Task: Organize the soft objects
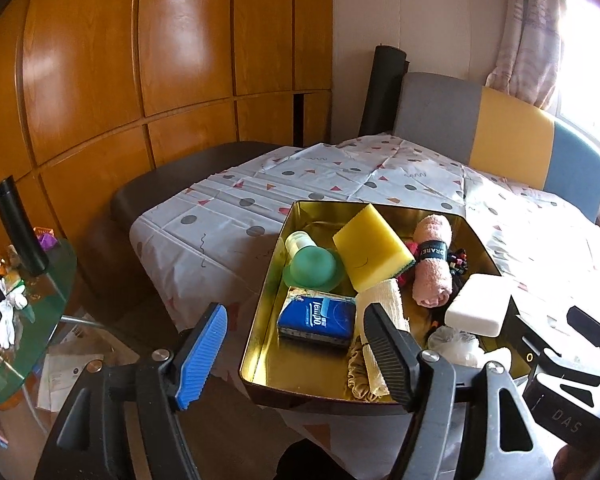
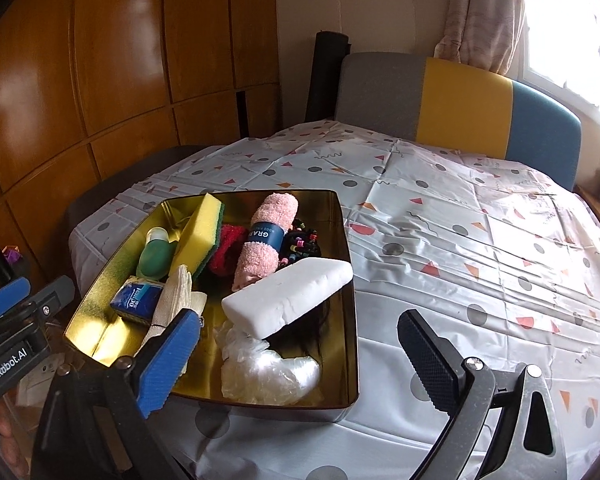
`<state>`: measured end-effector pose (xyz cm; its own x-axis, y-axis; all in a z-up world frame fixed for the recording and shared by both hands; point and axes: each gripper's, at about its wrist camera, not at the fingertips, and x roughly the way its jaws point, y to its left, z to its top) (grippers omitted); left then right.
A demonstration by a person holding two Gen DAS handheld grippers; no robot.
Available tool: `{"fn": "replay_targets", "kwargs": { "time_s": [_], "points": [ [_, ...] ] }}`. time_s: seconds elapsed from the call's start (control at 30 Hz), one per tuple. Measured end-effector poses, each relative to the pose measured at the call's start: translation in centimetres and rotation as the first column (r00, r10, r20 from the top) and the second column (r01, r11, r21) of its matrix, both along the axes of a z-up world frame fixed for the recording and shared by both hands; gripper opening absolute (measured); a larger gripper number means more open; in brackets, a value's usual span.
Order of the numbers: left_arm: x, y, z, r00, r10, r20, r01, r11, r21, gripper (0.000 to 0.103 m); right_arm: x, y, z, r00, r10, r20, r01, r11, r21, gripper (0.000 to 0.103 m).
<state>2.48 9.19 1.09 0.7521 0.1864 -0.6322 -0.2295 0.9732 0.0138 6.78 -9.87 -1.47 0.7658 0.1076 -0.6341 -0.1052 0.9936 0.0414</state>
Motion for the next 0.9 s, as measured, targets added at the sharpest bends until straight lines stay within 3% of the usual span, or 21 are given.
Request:
{"fn": "replay_targets", "kwargs": {
  "time_s": [0.9],
  "points": [
    [0.16,-0.15,-0.35,1.0,-0.003,-0.02,0.003,1.0,0.001,0.072,0.01,0.09,-0.53,1.0,0.003,-0.013,-0.003,1.0,0.01,0.102]
  ]
}}
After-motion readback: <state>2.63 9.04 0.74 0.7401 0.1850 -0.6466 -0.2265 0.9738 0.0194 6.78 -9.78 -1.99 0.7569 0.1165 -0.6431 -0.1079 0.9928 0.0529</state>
